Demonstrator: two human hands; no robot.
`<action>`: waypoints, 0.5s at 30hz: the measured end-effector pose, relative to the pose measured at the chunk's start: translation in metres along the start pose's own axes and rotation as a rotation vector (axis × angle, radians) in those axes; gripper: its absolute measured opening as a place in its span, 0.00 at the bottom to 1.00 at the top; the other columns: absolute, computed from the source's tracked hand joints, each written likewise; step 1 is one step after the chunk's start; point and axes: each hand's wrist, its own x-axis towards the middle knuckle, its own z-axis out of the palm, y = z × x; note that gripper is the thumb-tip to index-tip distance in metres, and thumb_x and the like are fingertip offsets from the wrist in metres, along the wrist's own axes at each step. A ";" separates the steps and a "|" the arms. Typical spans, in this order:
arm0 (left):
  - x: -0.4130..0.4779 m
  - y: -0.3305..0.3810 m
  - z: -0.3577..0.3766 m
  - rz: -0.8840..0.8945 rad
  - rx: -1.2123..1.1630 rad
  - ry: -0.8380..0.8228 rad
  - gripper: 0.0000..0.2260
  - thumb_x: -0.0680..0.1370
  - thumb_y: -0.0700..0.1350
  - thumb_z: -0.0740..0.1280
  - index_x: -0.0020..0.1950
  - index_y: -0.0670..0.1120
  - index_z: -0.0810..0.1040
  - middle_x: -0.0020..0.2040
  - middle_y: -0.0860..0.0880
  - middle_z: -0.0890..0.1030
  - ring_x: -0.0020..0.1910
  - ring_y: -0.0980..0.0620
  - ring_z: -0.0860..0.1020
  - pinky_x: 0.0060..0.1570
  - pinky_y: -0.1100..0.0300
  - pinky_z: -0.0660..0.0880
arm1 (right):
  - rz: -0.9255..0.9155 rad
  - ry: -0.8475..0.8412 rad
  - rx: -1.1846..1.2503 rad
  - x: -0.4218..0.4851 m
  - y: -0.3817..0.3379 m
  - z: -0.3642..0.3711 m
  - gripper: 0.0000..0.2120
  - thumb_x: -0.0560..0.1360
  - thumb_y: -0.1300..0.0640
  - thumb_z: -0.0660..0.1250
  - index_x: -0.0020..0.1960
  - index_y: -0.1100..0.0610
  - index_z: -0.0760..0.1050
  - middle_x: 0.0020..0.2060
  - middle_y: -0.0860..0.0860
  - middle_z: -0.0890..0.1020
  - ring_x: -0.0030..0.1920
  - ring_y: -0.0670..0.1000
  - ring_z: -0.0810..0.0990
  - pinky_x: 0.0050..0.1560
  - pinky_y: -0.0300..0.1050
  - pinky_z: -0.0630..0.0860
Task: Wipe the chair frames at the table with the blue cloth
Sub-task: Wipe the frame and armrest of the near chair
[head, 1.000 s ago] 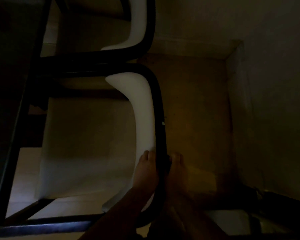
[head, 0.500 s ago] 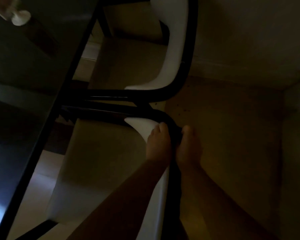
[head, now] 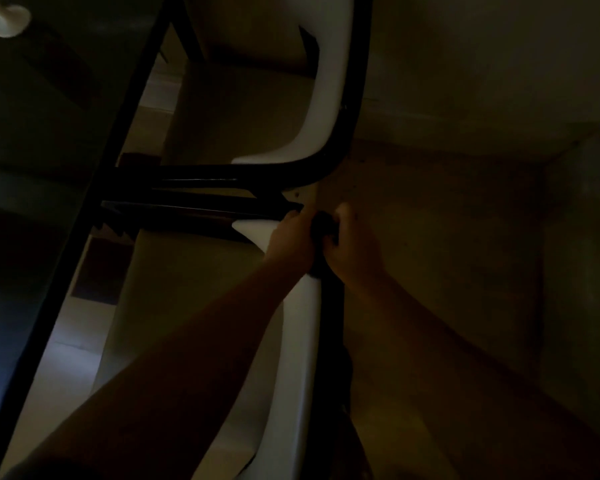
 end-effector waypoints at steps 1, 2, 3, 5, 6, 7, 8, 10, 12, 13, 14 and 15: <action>-0.015 -0.002 0.001 0.005 0.013 -0.026 0.06 0.78 0.43 0.60 0.54 0.47 0.72 0.51 0.43 0.76 0.48 0.44 0.78 0.49 0.49 0.78 | -0.014 -0.020 -0.011 -0.017 0.002 -0.001 0.10 0.74 0.56 0.67 0.49 0.60 0.68 0.40 0.55 0.74 0.37 0.54 0.75 0.34 0.49 0.70; -0.033 -0.004 0.003 0.009 0.028 -0.048 0.06 0.78 0.42 0.60 0.54 0.47 0.72 0.51 0.43 0.76 0.47 0.44 0.78 0.49 0.49 0.78 | -0.016 -0.052 -0.020 -0.034 0.004 -0.003 0.10 0.74 0.56 0.67 0.50 0.59 0.69 0.41 0.55 0.75 0.38 0.54 0.75 0.35 0.49 0.70; -0.050 -0.006 0.005 0.008 0.043 -0.065 0.07 0.78 0.42 0.60 0.55 0.46 0.73 0.50 0.43 0.75 0.47 0.43 0.78 0.48 0.49 0.78 | -0.003 -0.082 -0.026 -0.052 0.005 -0.004 0.11 0.75 0.54 0.67 0.51 0.59 0.69 0.42 0.55 0.76 0.39 0.54 0.76 0.36 0.50 0.72; -0.085 -0.009 0.012 -0.003 0.046 -0.116 0.10 0.78 0.41 0.60 0.59 0.46 0.73 0.51 0.42 0.75 0.48 0.43 0.78 0.48 0.49 0.78 | 0.025 -0.117 -0.035 -0.087 0.006 -0.002 0.11 0.76 0.53 0.67 0.52 0.58 0.70 0.43 0.55 0.77 0.39 0.54 0.76 0.38 0.52 0.75; -0.105 -0.009 0.015 -0.009 0.036 -0.140 0.10 0.79 0.42 0.60 0.59 0.46 0.73 0.51 0.42 0.75 0.48 0.43 0.78 0.47 0.51 0.78 | 0.039 -0.127 -0.037 -0.106 0.004 0.000 0.11 0.76 0.52 0.67 0.51 0.59 0.70 0.42 0.55 0.77 0.39 0.54 0.77 0.38 0.53 0.76; -0.124 -0.012 0.019 -0.019 0.029 -0.165 0.10 0.79 0.42 0.59 0.59 0.46 0.73 0.52 0.43 0.75 0.47 0.44 0.78 0.43 0.54 0.78 | 0.062 -0.135 -0.027 -0.125 0.001 0.001 0.10 0.77 0.52 0.66 0.50 0.59 0.71 0.42 0.56 0.78 0.39 0.55 0.77 0.40 0.55 0.77; -0.142 -0.015 0.024 -0.026 0.003 -0.183 0.09 0.79 0.43 0.59 0.58 0.46 0.74 0.51 0.44 0.74 0.45 0.46 0.78 0.39 0.59 0.77 | 0.088 -0.139 0.000 -0.145 -0.002 0.002 0.10 0.77 0.52 0.66 0.50 0.59 0.72 0.43 0.56 0.79 0.39 0.56 0.78 0.41 0.57 0.77; -0.183 -0.024 0.032 -0.036 -0.061 -0.198 0.09 0.79 0.44 0.61 0.57 0.45 0.75 0.49 0.46 0.73 0.39 0.51 0.77 0.31 0.69 0.74 | 0.141 -0.151 0.066 -0.191 -0.010 0.003 0.10 0.78 0.52 0.66 0.50 0.59 0.73 0.43 0.57 0.80 0.41 0.57 0.80 0.43 0.58 0.78; -0.221 -0.036 0.043 -0.064 -0.096 -0.215 0.10 0.79 0.45 0.61 0.58 0.43 0.75 0.48 0.47 0.72 0.35 0.57 0.74 0.31 0.74 0.73 | 0.211 -0.211 0.064 -0.233 -0.013 0.008 0.12 0.78 0.51 0.65 0.53 0.59 0.73 0.47 0.57 0.79 0.45 0.58 0.80 0.46 0.55 0.77; -0.242 -0.044 0.054 -0.097 -0.141 -0.231 0.11 0.79 0.44 0.60 0.59 0.42 0.74 0.50 0.44 0.73 0.38 0.53 0.77 0.36 0.73 0.76 | 0.241 -0.236 0.067 -0.253 -0.013 0.011 0.13 0.78 0.50 0.64 0.55 0.59 0.73 0.49 0.56 0.78 0.46 0.57 0.80 0.47 0.53 0.77; -0.265 -0.050 0.056 -0.093 -0.156 -0.269 0.12 0.80 0.42 0.59 0.61 0.40 0.72 0.55 0.39 0.74 0.46 0.44 0.79 0.46 0.63 0.80 | 0.255 -0.251 0.080 -0.273 -0.015 0.013 0.13 0.78 0.50 0.64 0.56 0.59 0.73 0.50 0.55 0.78 0.47 0.56 0.79 0.46 0.51 0.78; -0.286 -0.054 0.059 -0.112 -0.201 -0.276 0.13 0.80 0.39 0.58 0.63 0.40 0.71 0.60 0.35 0.73 0.55 0.37 0.77 0.56 0.50 0.78 | 0.260 -0.263 0.102 -0.294 -0.018 0.015 0.13 0.78 0.51 0.65 0.58 0.58 0.72 0.50 0.52 0.77 0.48 0.54 0.79 0.45 0.46 0.78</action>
